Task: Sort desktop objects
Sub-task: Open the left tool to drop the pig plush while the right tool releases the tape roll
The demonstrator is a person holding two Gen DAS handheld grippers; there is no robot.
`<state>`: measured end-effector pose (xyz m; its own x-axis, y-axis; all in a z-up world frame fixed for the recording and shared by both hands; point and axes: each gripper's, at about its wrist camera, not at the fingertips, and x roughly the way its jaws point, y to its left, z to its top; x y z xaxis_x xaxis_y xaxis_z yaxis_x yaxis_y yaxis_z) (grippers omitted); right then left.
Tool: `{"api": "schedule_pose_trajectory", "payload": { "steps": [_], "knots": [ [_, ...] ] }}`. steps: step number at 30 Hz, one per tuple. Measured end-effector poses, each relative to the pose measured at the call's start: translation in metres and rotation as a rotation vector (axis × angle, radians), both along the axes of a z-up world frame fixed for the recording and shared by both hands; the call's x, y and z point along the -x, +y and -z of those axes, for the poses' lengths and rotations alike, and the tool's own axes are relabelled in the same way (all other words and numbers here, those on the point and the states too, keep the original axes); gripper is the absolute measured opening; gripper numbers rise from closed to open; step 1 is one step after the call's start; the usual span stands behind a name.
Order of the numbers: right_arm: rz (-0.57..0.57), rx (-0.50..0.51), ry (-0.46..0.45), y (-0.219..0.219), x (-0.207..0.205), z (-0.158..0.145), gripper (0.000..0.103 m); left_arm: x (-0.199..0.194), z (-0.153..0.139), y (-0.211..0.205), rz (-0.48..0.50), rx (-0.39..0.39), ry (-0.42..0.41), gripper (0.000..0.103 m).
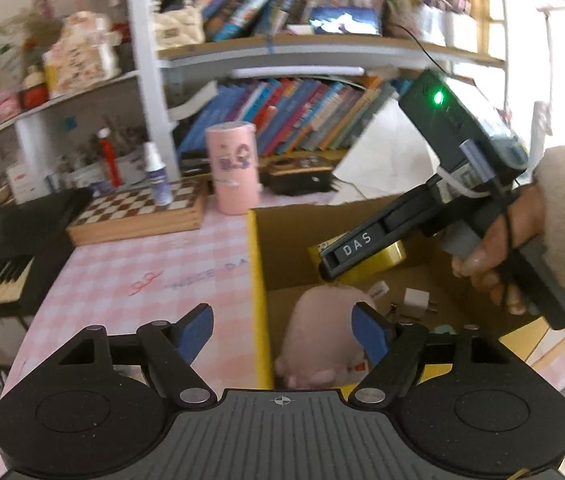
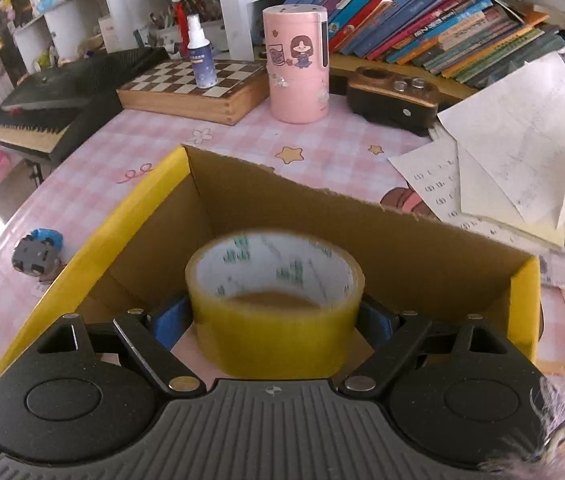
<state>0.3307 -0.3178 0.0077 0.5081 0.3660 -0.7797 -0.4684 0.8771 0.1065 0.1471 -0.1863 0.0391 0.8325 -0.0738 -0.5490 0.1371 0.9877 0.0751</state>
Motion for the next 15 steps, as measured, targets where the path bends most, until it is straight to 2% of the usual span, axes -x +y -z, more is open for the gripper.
{"api": "schedule_pose_trajectory", "payload": {
  "steps": [8,10,15],
  "knots": [
    [0.091,-0.018,0.085,0.002,-0.021,0.014,0.086,0.023,-0.004,0.025,-0.082,0.044,-0.019,0.079],
    [0.093,-0.020,0.067,0.004,-0.017,0.012,0.088,0.027,-0.004,0.031,-0.092,0.050,-0.021,0.079],
    [0.107,0.000,-0.049,0.006,0.008,-0.012,0.093,0.036,-0.003,0.038,-0.085,0.064,-0.029,0.079]
  ]
}}
